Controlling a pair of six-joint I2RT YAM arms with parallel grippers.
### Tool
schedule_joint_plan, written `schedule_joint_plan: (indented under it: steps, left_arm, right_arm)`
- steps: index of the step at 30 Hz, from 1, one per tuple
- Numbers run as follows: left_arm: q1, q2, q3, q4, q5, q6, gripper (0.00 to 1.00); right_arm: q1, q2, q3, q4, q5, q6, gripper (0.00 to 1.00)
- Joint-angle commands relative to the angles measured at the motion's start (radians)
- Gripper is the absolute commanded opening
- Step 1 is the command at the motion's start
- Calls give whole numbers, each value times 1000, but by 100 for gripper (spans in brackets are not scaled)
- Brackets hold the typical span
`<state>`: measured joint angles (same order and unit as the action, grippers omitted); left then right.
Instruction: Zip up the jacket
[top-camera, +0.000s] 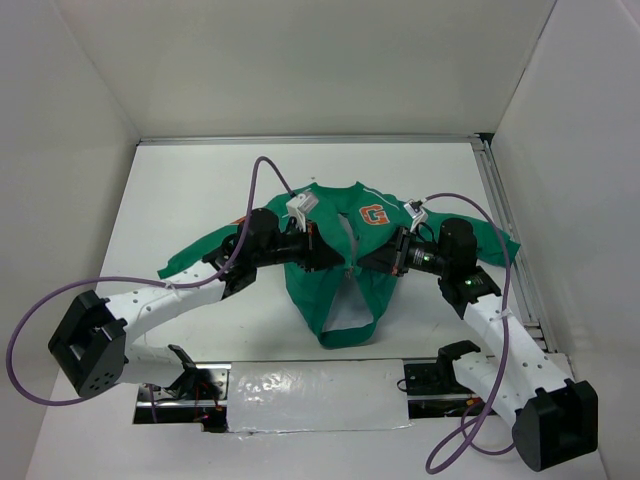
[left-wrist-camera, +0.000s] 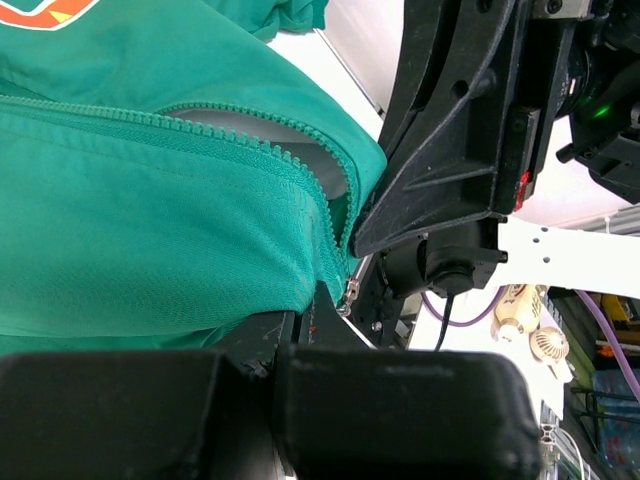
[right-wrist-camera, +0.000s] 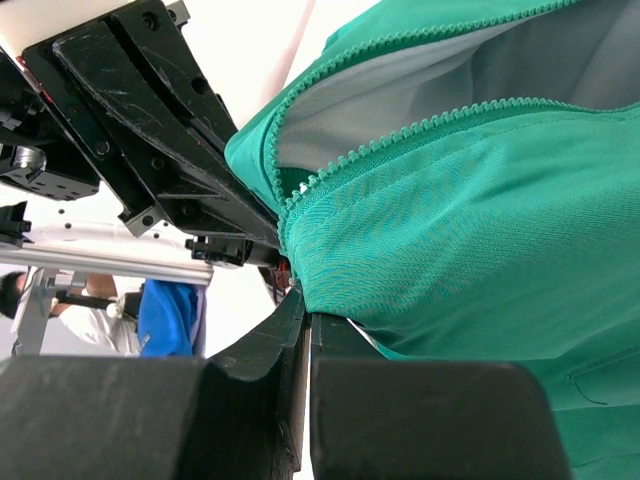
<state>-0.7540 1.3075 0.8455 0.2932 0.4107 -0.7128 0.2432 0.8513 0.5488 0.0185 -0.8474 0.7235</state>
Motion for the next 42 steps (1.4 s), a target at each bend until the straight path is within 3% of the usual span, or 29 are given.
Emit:
schedule_joint_plan:
  steps: [1,8,19,28,31,32,35,39,42]
  left_arm:
    - [2,-7,-8,93,46,4,0]
    - [1,-17,-28,119,115,35,0]
    - [2,-39,-40,106,76,53,0]
    - [1,36,30,-3,200,105,0]
    - [2,67,78,-66,175,78,12]
    - [4,73,79,-59,178,70,29]
    - [4,75,61,-5,201,46,44]
    - [4,82,63,4,195,27,41]
    - [4,84,64,-2,183,27,28]
  right_arm:
    - [-5,-11,22,71,-18,11,0]
    - [-8,-5,34,49,34,21,0]
    - [8,12,59,-49,93,-6,0]
    - [18,5,74,-26,91,-1,0]
    - [24,15,73,-26,87,-1,0]
    - [34,17,69,-25,87,2,0]
    - [48,18,62,-25,99,2,0]
    - [71,8,59,-25,122,-2,0]
    - [71,9,57,-26,122,7,0]
